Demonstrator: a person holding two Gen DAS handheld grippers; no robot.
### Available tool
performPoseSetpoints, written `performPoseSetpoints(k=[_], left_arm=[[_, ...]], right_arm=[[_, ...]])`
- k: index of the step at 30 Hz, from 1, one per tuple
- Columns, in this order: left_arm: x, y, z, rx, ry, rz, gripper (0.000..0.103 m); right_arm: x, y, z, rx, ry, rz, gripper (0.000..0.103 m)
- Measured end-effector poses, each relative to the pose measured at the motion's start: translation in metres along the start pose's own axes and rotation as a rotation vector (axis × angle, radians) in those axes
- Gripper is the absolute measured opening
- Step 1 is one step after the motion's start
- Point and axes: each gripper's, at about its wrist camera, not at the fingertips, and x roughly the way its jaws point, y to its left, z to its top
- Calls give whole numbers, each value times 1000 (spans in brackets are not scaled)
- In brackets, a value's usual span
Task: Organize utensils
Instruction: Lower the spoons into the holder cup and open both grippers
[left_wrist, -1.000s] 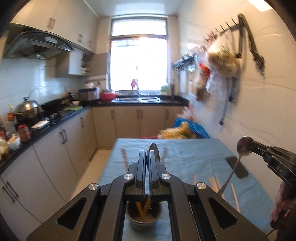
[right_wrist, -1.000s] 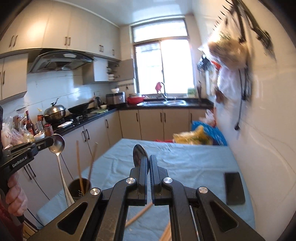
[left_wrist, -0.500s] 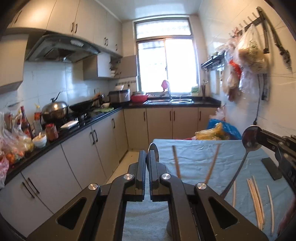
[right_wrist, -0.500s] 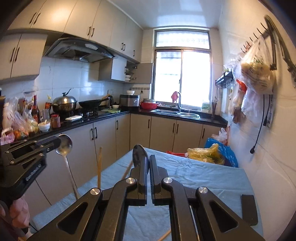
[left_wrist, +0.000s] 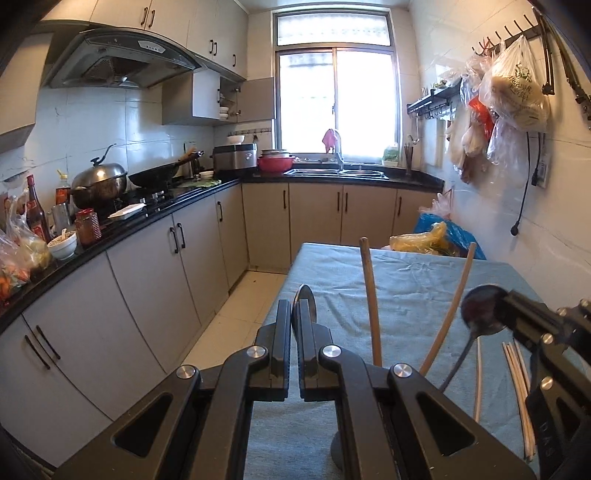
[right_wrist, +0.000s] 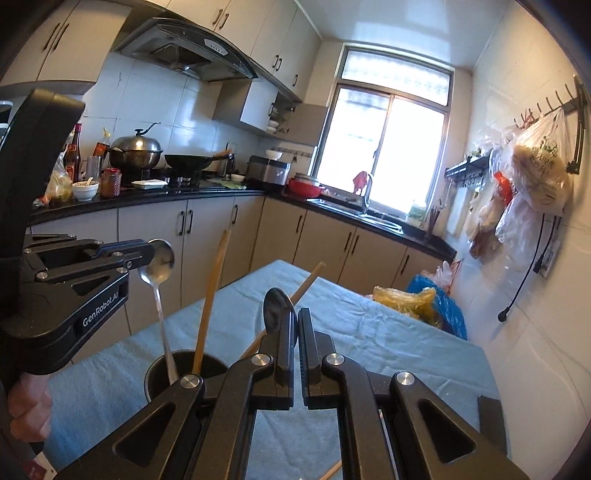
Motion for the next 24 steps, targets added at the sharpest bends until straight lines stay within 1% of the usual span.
performPoseSetpoints(k=[6,11,18,24], left_arm=[[8,1,-4,-14,35,-18,3],[11,3,-5,-34,58,-40,3],[10,2,-5,-33,59,-56,3],[5,4,-3,-34,50,-60,3]], right_arm=[[4,0,-6,24,34,32,4],[7,-7,-8,81,62,72,4],[9,-18,-10,148,91,132,7],[5,-24,-7,182,86,157,7]])
